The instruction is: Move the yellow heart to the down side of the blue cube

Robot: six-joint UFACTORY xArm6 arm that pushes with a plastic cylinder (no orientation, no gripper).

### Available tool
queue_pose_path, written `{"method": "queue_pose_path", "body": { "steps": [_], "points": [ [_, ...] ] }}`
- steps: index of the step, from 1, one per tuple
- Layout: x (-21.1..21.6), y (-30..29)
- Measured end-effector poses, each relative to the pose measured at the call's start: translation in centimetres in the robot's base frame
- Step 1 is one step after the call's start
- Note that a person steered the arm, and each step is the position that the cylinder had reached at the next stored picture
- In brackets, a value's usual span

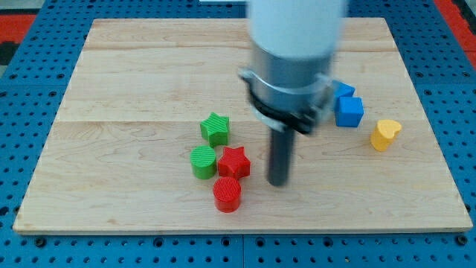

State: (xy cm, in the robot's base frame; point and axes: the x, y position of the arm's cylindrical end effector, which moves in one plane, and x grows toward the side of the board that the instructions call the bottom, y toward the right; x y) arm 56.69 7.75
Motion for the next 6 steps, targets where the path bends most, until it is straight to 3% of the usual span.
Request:
{"method": "queue_pose_path", "body": {
  "steps": [1, 3, 4, 5, 6],
  "points": [
    [0.7, 7.6],
    [-4.0, 18.7],
    [-10.0, 17.3],
    [-12.6, 14.5],
    [-7.2, 17.5]
  ]
}}
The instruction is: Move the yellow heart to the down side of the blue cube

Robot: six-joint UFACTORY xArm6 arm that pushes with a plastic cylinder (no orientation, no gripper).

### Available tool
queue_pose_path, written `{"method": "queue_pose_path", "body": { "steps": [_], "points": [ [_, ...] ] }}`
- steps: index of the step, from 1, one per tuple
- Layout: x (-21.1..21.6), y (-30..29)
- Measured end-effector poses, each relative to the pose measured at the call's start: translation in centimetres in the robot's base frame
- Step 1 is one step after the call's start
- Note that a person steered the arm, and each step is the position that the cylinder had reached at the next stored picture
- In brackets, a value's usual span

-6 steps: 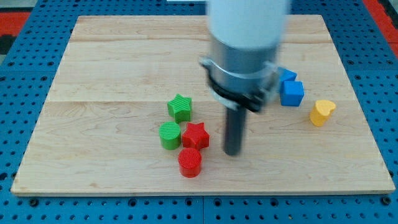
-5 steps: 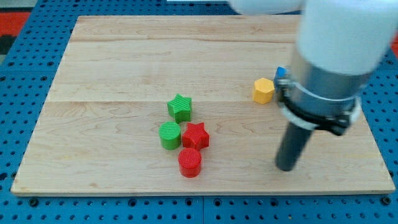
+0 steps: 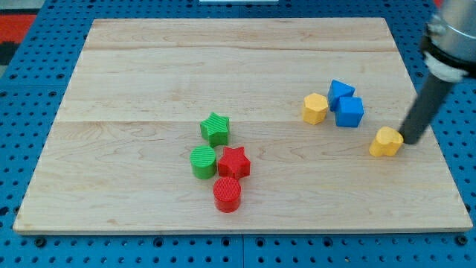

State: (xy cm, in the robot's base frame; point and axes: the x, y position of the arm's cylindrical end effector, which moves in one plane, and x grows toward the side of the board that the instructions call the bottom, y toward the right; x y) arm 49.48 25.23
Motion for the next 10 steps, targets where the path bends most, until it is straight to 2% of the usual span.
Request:
{"method": "queue_pose_path", "body": {
  "steps": [1, 2, 3, 4, 5, 6, 8, 9, 10],
  "points": [
    [2.2, -0.5],
    [0.7, -7.1],
    [-1.8, -9.0],
    [-1.4, -10.6],
    [2.6, -6.7],
    [3.5, -2.3],
    [-1.9, -3.1],
    [-3.1, -5.9],
    [-0.7, -5.2]
  ]
}}
